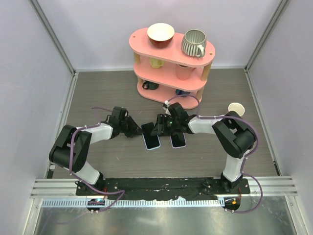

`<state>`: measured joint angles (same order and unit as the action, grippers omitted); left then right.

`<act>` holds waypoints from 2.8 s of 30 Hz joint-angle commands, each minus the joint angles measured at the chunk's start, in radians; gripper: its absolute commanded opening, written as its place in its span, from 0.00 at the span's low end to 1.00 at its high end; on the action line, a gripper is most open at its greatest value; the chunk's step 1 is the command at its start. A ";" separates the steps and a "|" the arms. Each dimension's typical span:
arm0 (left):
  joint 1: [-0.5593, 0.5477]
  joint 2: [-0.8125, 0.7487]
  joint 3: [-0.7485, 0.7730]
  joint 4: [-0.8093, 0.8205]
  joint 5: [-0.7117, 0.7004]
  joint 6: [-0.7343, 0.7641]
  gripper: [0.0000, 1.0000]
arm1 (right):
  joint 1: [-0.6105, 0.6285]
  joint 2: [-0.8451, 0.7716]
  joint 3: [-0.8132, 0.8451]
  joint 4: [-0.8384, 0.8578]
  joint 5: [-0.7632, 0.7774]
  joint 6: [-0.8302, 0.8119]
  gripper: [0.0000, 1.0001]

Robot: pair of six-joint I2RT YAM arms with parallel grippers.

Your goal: Put the phone into the phone case

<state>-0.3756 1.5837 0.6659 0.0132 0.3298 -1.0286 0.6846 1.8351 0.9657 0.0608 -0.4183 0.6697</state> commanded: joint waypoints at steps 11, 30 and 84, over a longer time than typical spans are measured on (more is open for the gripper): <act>-0.043 0.035 -0.081 0.126 0.129 -0.074 0.02 | -0.030 -0.011 -0.113 0.646 -0.280 0.363 0.53; -0.043 0.035 -0.078 0.130 0.141 -0.064 0.02 | -0.042 0.035 -0.094 0.369 -0.192 0.243 0.40; 0.066 -0.539 -0.055 0.384 0.666 -0.057 0.41 | -0.088 -0.307 -0.375 1.456 -0.586 0.625 0.01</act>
<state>-0.2852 1.0275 0.6106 0.3027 0.9661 -1.0534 0.5957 1.5284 0.5716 1.2388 -1.0157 1.2900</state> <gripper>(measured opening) 0.517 0.218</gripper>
